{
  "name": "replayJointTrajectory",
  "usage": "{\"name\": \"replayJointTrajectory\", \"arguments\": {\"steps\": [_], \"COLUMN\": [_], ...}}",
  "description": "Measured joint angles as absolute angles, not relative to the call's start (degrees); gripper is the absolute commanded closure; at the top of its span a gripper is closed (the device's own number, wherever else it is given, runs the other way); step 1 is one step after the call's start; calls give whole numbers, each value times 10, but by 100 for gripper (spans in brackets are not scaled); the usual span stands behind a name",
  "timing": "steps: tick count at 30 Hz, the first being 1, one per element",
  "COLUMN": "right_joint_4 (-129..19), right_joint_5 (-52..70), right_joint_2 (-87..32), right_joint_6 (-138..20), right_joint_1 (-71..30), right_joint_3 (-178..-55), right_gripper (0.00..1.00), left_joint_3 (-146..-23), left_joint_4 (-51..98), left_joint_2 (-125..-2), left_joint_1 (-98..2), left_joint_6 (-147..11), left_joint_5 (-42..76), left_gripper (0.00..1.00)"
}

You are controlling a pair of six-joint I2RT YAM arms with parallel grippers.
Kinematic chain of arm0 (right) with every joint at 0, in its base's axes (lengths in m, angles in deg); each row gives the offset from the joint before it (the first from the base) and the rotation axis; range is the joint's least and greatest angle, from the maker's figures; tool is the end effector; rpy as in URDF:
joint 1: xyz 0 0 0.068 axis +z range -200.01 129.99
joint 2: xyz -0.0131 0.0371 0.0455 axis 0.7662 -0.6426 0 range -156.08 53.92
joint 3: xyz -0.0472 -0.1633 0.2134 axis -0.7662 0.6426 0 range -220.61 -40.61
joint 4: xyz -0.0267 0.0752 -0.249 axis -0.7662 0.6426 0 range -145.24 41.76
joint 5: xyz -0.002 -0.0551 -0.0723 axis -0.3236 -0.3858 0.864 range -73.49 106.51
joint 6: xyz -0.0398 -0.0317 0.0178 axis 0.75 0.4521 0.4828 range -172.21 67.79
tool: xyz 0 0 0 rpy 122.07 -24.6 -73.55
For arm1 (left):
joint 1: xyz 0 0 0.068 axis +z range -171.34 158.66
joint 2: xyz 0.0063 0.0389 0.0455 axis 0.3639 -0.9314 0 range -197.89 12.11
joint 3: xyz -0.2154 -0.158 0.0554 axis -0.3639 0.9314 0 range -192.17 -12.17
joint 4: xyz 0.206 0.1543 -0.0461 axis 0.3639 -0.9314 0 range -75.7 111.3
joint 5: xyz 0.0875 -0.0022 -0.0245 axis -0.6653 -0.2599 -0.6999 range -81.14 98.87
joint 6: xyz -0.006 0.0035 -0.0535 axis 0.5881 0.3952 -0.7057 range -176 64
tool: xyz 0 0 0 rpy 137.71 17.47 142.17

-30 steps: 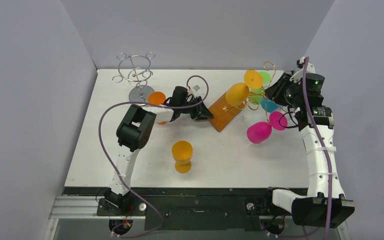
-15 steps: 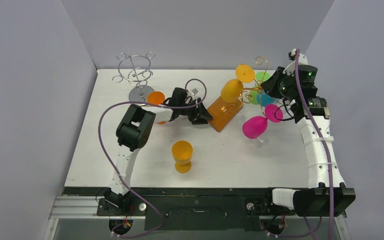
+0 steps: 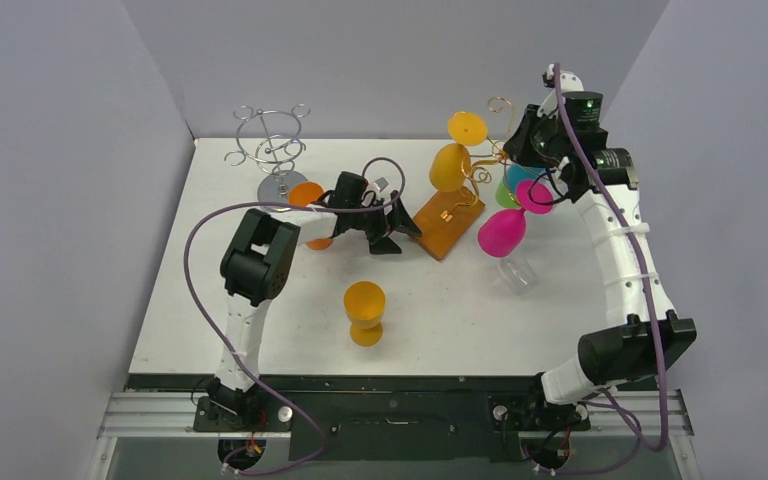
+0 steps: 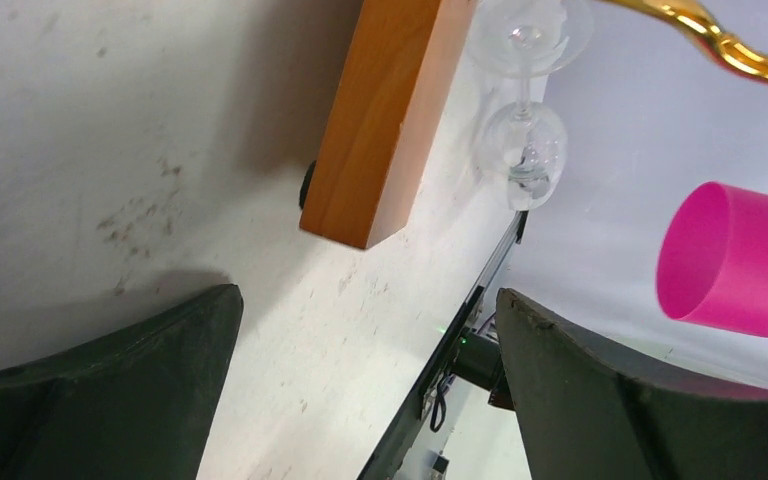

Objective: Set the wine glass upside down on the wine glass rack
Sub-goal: Adjust the wine rack at the center of the board.

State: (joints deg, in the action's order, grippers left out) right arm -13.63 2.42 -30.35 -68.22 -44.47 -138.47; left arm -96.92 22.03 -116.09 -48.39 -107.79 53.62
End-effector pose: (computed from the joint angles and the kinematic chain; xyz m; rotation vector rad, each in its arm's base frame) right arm 0.3113 0.0389 0.4412 0.0358 2.0787 0.4847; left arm 0.4119 -0.2385 0.1286 -0.0978 2.5959 -1.5236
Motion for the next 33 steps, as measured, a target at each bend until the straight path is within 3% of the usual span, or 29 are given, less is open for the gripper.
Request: {"name": "replayJointTrajectory", "arguments": {"steps": [28, 33], "right_joint_4": [-59, -59], "right_joint_5": [58, 63], "right_joint_2": [-486, -487], "right_joint_6": [-612, -601], "right_joint_1": [-347, -339], "right_joint_3": [-1624, -1625], "right_gripper": [100, 81], "left_joint_3": [-1044, -1074], "left_joint_4": [-68, -113], "left_joint_2": [-1000, -990], "left_joint_1": [-478, -471], "left_joint_6": [-927, -904], "left_joint_5": [547, 559], "left_gripper": [4, 4]}}
